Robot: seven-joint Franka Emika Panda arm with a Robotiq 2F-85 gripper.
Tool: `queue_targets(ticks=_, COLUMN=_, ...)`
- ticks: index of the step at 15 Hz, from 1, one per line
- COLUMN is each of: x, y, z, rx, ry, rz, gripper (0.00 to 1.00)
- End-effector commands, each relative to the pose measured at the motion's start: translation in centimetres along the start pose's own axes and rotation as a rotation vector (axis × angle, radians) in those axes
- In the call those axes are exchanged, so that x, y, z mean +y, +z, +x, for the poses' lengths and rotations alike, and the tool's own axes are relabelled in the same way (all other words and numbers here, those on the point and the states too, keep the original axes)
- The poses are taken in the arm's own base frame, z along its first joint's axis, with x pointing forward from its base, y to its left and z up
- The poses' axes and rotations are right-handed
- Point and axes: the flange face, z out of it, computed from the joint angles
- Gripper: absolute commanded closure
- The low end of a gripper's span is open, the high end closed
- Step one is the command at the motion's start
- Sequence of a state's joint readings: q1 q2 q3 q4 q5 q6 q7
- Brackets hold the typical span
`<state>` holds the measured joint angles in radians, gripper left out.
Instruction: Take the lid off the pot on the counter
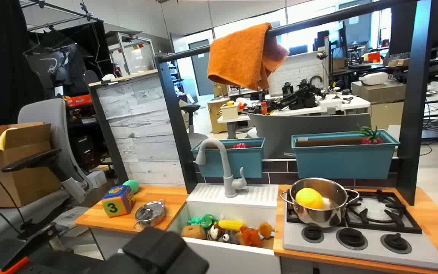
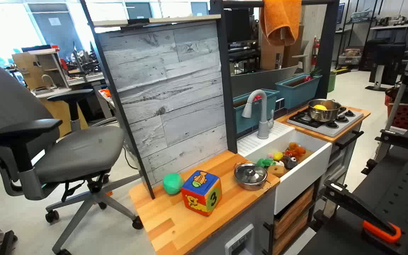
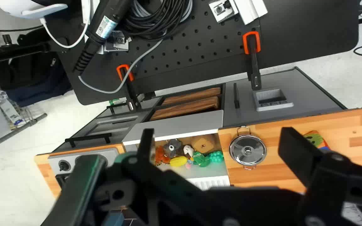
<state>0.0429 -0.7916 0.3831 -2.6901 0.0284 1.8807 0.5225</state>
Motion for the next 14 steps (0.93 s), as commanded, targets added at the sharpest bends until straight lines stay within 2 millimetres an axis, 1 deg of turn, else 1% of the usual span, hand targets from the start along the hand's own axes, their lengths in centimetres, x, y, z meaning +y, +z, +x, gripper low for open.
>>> queue_targets(ticks=1, x=0.0, y=0.0, z=0.0, rx=0.0, ry=0.0, rz=0.0, gripper=0.0)
queue_targets(ticks=9, x=0.0, y=0.0, z=0.0, rx=0.0, ry=0.0, rz=0.0, gripper=0.0)
queue_targets(ticks=11, x=0.7, y=0.2, z=1.2, rx=-0.005, ry=-0.001, rz=0.015, gripper=0.0)
queue_targets(ticks=14, x=2.4, y=1.0, z=4.0, rx=-0.035, ry=0.002, rz=0.061, gripper=0.0)
